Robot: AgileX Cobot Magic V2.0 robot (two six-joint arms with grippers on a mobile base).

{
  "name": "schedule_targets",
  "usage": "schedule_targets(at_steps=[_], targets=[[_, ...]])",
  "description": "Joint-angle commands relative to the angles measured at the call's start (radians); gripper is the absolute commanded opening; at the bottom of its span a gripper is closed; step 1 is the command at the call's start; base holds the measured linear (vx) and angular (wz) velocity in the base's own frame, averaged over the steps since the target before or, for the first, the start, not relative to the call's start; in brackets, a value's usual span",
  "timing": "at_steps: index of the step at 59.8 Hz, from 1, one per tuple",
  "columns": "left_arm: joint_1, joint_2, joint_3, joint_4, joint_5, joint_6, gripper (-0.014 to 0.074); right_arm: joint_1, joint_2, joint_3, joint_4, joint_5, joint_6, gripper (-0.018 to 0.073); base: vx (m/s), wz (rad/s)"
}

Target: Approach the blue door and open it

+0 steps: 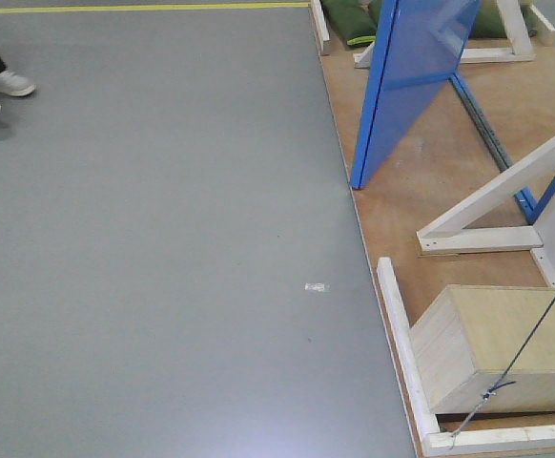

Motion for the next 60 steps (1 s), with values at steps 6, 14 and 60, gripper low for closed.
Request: schedule_targets(at_steps=[6,14,60], targets=[[-0.008,-0.014,0.006,0.000,-0.084,-0.003,0.0070,-0.004,-0.019,0.020,-0.002,-0.077,-0.005,-0.0008,0.00,0.00],[-0.008,-0.014,0.006,0.000,-0.084,-0.003,0.0070,-0.004,-0.019,0.020,-0.002,-0.077,-0.005,-0.0008,0.00,0.00],[-0.008,-0.014,0.006,0.000,-0.084,-0.003,0.0070,-0.004,-0.019,0.020,-0.002,-0.077,-0.005,-0.0008,0.03,0.01]])
